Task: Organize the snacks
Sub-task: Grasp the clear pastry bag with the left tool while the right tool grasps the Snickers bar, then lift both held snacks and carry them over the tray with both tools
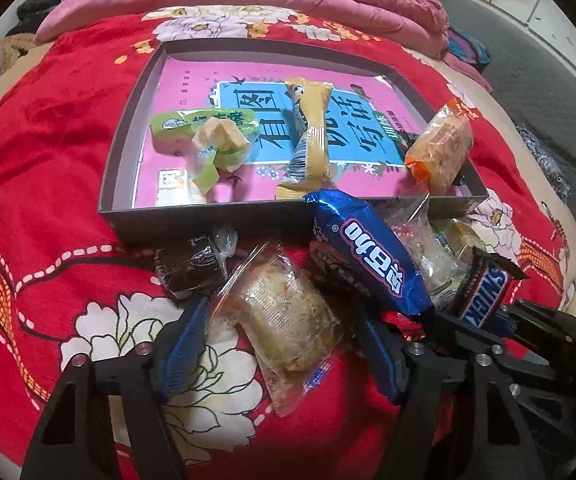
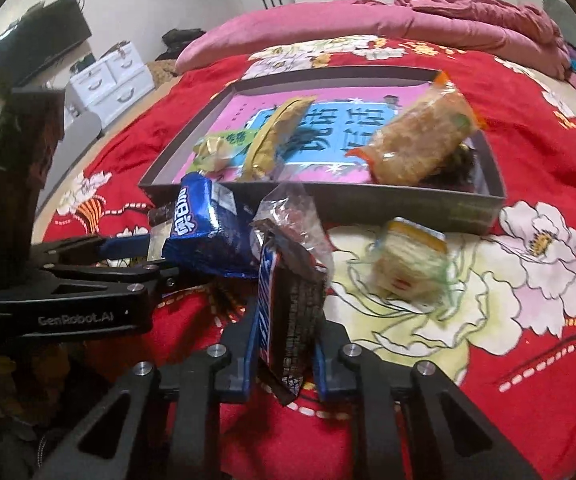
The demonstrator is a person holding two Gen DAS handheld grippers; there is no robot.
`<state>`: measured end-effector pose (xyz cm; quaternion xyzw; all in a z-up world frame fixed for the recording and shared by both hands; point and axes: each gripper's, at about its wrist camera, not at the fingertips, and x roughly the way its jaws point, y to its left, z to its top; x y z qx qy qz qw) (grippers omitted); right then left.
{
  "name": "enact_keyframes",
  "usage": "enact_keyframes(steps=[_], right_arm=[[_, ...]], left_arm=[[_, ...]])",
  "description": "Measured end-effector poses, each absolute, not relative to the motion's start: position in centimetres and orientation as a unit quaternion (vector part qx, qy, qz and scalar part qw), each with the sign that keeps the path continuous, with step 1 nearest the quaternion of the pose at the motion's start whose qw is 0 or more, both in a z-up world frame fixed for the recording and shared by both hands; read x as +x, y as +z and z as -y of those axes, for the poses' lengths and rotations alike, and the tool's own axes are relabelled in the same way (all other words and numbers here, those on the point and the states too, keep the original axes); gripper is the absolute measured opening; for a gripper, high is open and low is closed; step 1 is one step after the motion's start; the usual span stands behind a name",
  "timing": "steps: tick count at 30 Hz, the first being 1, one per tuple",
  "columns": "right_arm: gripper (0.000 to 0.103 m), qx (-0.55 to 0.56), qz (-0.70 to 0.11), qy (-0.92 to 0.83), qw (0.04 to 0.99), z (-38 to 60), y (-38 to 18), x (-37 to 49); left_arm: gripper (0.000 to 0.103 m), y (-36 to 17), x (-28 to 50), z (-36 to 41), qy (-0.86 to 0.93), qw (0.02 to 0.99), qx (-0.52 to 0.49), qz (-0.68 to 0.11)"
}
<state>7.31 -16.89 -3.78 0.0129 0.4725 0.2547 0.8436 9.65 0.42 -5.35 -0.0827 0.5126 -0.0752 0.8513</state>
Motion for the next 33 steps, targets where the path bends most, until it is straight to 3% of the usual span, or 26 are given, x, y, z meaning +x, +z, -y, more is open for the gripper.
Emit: enact_keyframes(steps=[9,33], right_arm=[[0.019,0.052,-0.465,0.241,0.850,19.0,-3.1,7.6],[0.018,0.079,-0.417,0.239,0.873,20.4,-0.9,7.7]], left_arm=[[0.050,-5.2,9.5,-0.2,-0.085,0.851,-0.077,-0.512],[0.045,-1.8,6.6,-3.5,-0.099,0.878,-0.109,-0.456]])
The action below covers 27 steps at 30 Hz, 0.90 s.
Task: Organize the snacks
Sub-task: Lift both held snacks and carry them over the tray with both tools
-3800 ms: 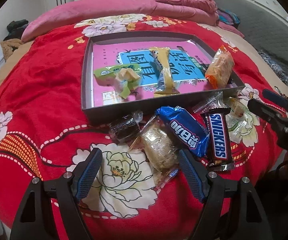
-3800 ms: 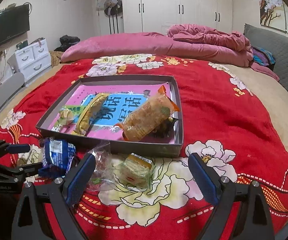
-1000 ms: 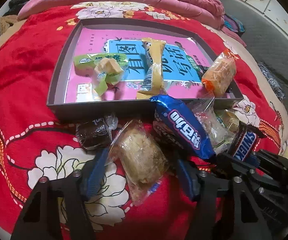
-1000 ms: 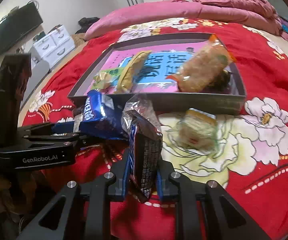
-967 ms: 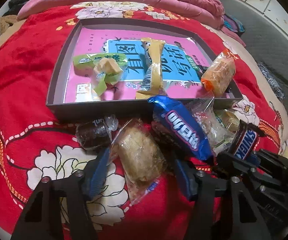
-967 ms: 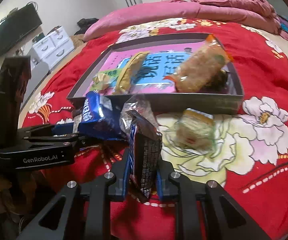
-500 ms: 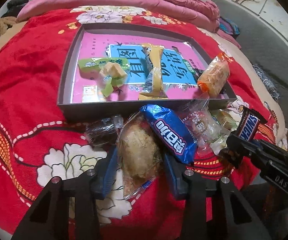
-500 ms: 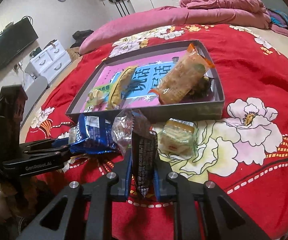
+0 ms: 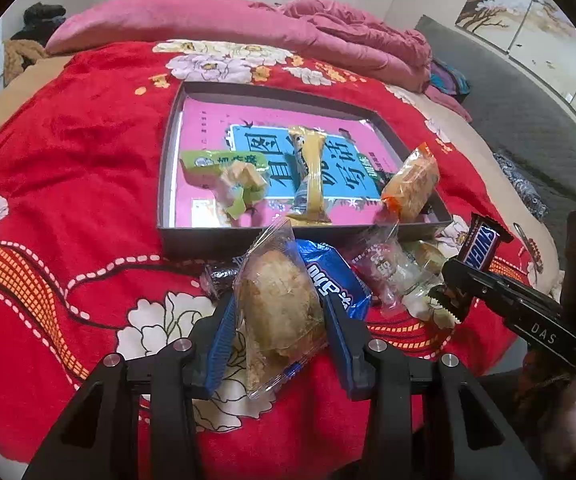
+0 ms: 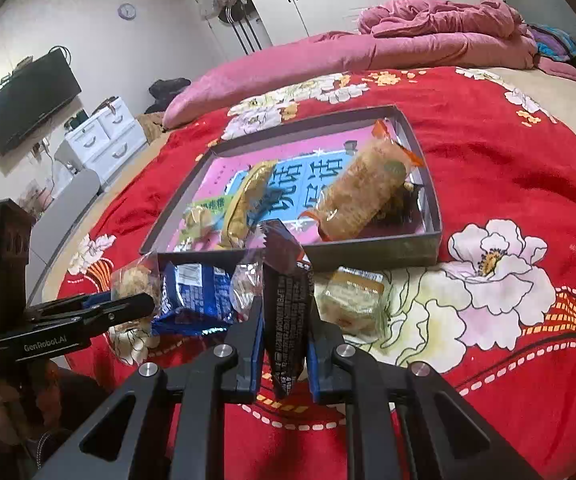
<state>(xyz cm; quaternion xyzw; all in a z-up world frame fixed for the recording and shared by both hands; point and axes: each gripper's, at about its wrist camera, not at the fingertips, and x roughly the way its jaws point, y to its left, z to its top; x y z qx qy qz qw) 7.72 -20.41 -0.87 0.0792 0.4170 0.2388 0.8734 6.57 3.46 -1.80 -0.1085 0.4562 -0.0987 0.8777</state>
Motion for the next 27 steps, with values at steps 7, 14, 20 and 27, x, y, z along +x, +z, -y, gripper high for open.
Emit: enact_keyframes(steps=[7,14,20,27], right_arm=[[0.018,0.083,-0.410,0.238,0.876,20.6,-0.5,7.9],[0.018,0.082,-0.401,0.238,0.881,20.4,-0.1,7.9],[0.018,0.081,-0.393,0.241,0.883,20.1,0.3,8.1],[0.018,0.084,-0.387,0.246,0.885,20.1,0.5,8.1]], left_arm=[[0.045,-0.9,6.2,-4.4,-0.093,0.887,-0.119,-0.437],[0.045,-0.5,6.1,-4.9,-0.086,0.894,-0.122,-0.423],[0.045,0.1,6.2,-4.7,-0.082,0.901,-0.118,-0.409],[0.045,0.2,6.6,-4.5,-0.081,0.904,-0.118,-0.403]])
